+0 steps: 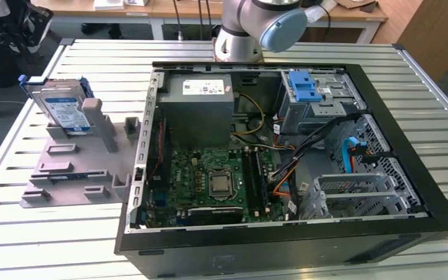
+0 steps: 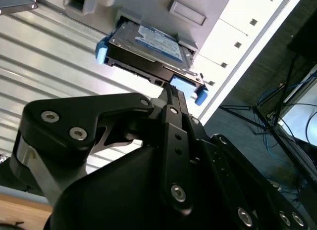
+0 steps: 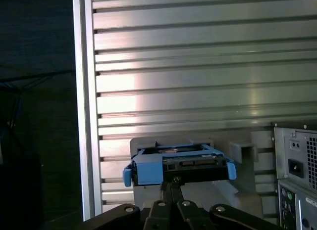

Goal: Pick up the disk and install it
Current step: 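Reach for the disk, then pick up the disk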

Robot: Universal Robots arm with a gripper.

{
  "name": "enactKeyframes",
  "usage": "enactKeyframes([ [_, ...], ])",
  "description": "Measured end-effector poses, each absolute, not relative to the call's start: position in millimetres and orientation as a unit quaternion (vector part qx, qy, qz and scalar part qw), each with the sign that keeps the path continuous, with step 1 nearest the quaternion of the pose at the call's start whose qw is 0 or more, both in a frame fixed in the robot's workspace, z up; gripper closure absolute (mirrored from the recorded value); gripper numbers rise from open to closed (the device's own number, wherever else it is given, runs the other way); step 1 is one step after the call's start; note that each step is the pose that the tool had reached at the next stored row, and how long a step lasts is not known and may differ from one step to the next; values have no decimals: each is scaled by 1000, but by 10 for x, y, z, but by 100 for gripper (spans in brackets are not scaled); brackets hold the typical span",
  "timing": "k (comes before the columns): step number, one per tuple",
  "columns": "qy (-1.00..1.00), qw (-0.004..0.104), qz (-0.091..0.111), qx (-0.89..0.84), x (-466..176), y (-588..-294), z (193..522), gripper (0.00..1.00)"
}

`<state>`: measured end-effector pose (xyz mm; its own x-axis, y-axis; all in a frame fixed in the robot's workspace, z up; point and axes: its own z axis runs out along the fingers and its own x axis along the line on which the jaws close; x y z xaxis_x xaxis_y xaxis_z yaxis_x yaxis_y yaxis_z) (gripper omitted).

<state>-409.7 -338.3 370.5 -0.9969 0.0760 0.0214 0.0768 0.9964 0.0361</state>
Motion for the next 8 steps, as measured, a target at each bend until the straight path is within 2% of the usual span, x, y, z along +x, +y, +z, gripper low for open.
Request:
enactKeyframes([
  [8,-999,10,-18,-38,-4187,-3407,3699,90],
])
